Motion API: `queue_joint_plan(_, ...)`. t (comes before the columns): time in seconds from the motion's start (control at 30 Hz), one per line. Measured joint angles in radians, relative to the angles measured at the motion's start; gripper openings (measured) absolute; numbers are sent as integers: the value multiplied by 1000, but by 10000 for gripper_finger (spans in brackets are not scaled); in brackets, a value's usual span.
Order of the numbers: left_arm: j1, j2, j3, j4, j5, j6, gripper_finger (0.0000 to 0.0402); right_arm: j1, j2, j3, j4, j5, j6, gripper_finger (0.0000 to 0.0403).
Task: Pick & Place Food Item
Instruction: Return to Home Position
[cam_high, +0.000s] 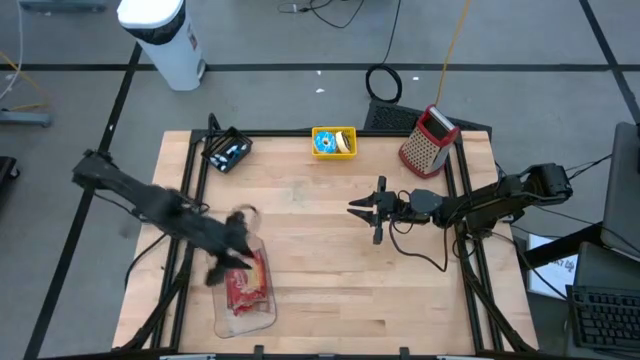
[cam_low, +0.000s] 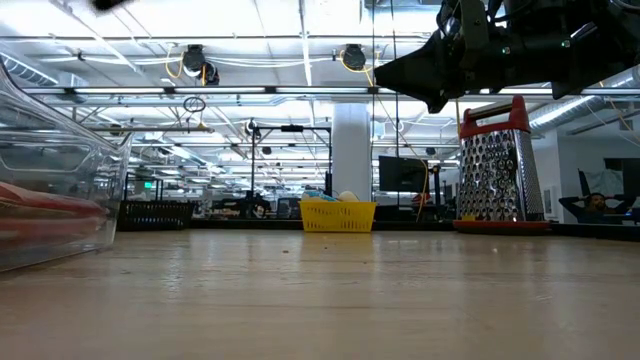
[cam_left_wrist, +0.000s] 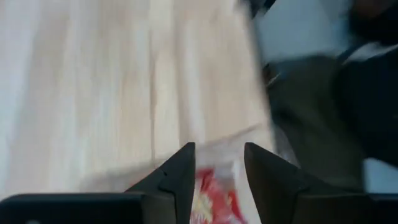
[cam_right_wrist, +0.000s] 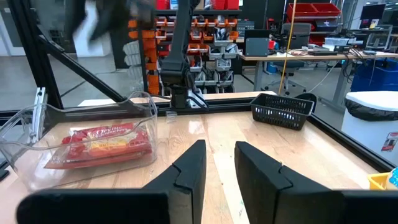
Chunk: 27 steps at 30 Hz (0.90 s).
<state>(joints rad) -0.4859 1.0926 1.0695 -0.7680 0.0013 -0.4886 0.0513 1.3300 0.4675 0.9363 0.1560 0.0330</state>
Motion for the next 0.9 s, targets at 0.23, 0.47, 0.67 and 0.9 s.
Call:
queue_joint_plan(0.23, 8, -277, 141, 70, -104, 289, 142, 0, 0, 0, 0, 1, -19, 77)
queue_joint_plan(0.47, 17, -472, -35, 129, -334, 621, 143, 0, 0, 0, -4, 1, -44, 77)
queue_joint_plan(0.67, 111, -630, -367, 361, -355, 590, 143, 0, 0, 0, -4, 1, -44, 77)
queue_joint_plan(0.9, 205, -939, -607, 451, -314, 546, 143, -7, -100, 0, -114, 1, -22, 77)
